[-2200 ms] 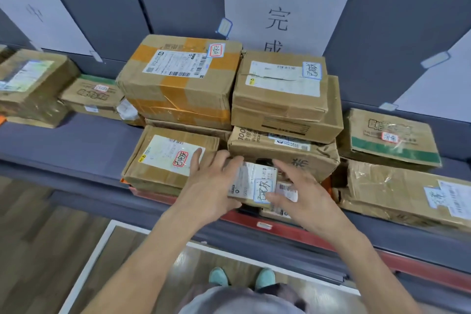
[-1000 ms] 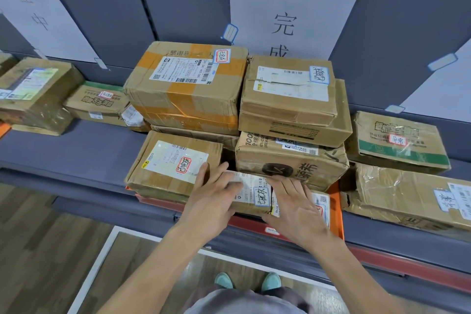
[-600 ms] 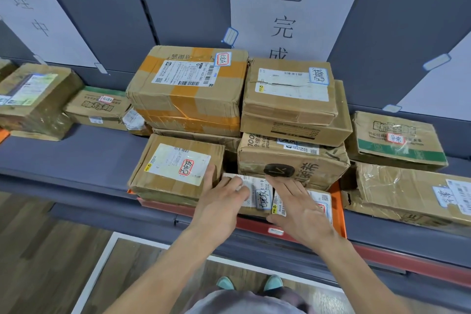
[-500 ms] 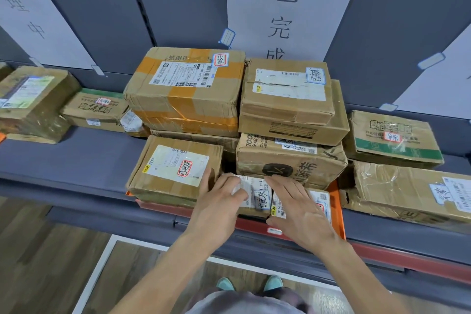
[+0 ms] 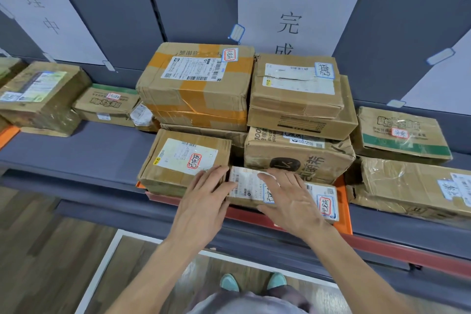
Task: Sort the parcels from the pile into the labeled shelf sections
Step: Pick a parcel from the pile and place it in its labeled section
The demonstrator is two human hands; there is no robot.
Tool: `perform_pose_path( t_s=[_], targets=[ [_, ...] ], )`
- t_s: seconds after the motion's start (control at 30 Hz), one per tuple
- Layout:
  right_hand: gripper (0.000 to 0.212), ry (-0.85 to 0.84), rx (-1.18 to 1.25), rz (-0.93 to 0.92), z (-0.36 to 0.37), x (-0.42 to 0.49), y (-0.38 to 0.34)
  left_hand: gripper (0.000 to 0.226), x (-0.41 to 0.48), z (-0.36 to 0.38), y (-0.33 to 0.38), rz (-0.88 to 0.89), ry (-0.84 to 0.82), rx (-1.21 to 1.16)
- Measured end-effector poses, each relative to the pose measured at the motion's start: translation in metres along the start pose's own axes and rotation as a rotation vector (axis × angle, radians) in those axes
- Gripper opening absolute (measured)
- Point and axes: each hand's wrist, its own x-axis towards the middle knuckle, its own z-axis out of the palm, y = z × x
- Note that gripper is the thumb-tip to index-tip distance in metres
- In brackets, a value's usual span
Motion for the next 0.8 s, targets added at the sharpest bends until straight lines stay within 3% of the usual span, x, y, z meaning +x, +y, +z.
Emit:
perform_pose_path(
  t_s=[0.23,0.6,0.8],
  targets=[
    [0.074,-0.038,-0.015,0.009,0.000,0.000,0.003,0.042,0.001,-0.001,0.006,-0.012,0.003,-0.015],
    [0.069,0.043,0.011,0.143,-0.024,-0.051,0.011,0.043,0.006,0.022,0.028,0.171,0.010,-0.012],
    [0.059,0.047,-0.036,0.268,-0.017,-0.074,0.025,0.048,0.006,0.041,0.048,0.171,-0.114,-0.035]
  ],
)
